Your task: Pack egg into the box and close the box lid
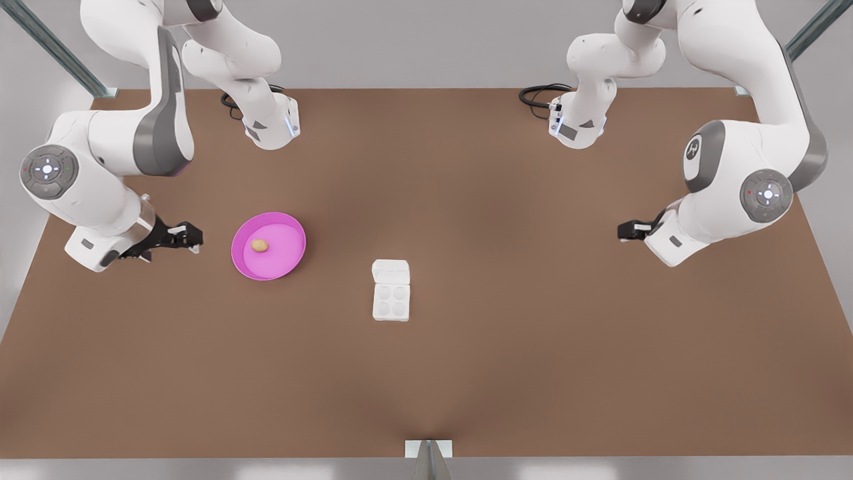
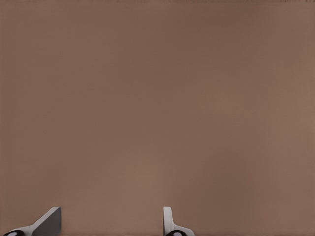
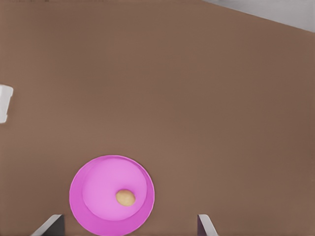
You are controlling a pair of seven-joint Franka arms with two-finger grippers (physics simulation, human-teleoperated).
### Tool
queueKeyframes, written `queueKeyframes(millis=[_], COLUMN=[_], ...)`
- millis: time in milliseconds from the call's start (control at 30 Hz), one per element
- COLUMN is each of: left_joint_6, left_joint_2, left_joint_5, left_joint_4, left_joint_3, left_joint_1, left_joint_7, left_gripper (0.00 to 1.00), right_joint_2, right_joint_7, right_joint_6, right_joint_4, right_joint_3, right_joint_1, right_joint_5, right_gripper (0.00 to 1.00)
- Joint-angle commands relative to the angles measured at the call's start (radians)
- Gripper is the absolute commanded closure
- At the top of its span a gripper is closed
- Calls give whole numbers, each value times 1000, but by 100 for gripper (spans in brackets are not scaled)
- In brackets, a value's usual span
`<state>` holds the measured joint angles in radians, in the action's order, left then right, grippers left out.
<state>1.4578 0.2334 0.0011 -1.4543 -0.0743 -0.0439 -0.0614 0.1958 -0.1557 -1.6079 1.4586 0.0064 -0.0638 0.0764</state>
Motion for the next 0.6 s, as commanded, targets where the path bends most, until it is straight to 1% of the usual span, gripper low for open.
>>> queueKeyframes(millis=[0,33,67,100,200,300,333,400,567], left_joint_6=[7,7,7,7,7,7,7,9,9], left_joint_2=[1,1,3,3,7,9,17,20,20], left_joint_5=[0,0,0,0,0,4,5,5,7], left_joint_4=[0,0,-1,-1,-3,-3,-3,-3,-3], left_joint_3=[-1,-1,1,1,1,-1,1,1,1], left_joint_1=[1,1,1,1,1,1,1,-1,1], left_joint_7=[-14,-14,-14,-14,-14,-15,-15,-15,-17], left_gripper=[0,0,0,0,0,0,0,0,0], right_joint_2=[-3,-1,8,19,1,-22,-21,-42,-32], right_joint_7=[-48,-51,-143,-271,-436,-607,-666,-737,-906], right_joint_6=[-9,-7,-1,-20,-400,-573,-603,-738,-848], right_joint_4=[0,3,9,71,402,559,579,689,787], right_joint_3=[0,-2,-2,0,7,4,4,4,6], right_joint_1=[-1,-1,-1,-5,-5,32,52,78,76], right_joint_5=[-13,-14,-4,37,49,49,42,42,42], right_gripper=[0,0,0,0,0,0,0,1,1])
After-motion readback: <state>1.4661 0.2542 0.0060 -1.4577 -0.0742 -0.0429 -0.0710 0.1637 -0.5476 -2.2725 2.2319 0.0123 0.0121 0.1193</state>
